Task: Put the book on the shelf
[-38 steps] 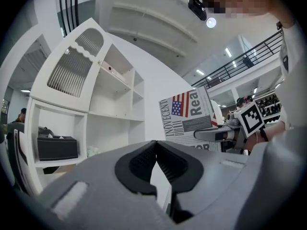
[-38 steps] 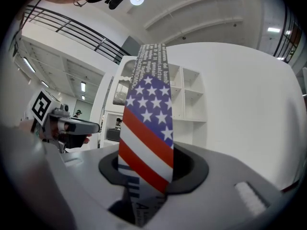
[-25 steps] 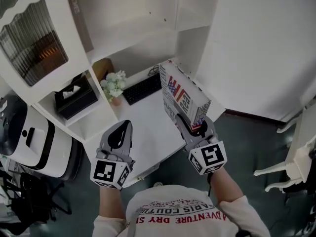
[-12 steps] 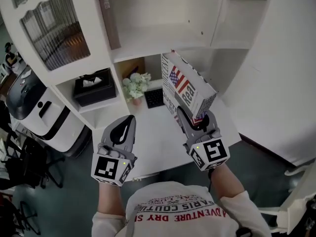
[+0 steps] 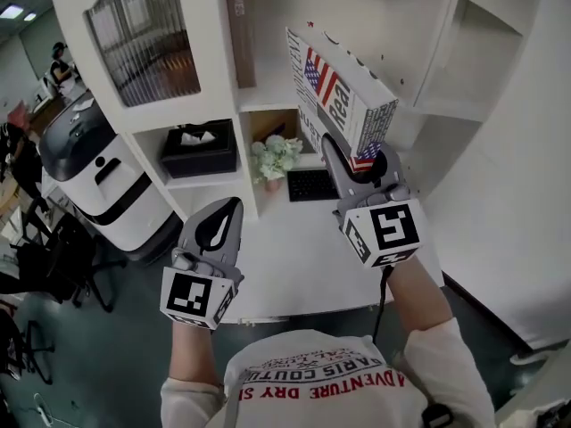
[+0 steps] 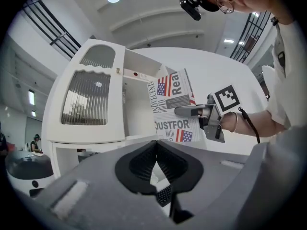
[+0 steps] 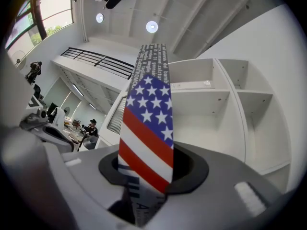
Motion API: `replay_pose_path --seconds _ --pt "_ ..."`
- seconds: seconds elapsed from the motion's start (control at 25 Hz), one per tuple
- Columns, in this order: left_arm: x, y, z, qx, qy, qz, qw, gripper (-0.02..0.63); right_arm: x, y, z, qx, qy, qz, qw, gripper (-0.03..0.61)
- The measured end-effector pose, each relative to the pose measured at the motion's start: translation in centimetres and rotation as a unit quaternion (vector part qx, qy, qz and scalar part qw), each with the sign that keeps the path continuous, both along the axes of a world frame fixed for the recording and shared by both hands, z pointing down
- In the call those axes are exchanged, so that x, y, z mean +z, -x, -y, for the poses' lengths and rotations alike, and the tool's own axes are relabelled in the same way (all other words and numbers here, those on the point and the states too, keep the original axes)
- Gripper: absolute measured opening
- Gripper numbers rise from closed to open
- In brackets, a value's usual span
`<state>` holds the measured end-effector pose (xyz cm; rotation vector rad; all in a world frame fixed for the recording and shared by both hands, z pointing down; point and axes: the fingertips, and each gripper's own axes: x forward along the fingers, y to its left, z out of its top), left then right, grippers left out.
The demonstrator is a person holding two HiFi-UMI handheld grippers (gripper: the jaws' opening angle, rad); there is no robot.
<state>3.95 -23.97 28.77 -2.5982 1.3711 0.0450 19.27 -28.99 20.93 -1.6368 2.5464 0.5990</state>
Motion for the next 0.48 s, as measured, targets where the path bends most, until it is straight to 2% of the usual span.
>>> replay_pose_path --seconds 0.12,0.28,0.48 --pt "-1.1 0.9 0.0 -0.021 -0.01 -0.002 0.9997 0.003 -1.7 1.2 1.2 -0.004 -0.007 -0.009 1.0 0.156" --pt "-2.2 1.2 -0.2 -0.023 -0.019 0.0 0.9995 0.005 -4.3 1.7 3.2 0.018 -0.02 -0.005 1.0 0.156" --pt "-1.8 1.9 -0.2 -0.027 -0.015 0.004 0.9995 0.005 -5.7 2.7 7.5 0.041 -0.003 -0.027 0.999 0.156"
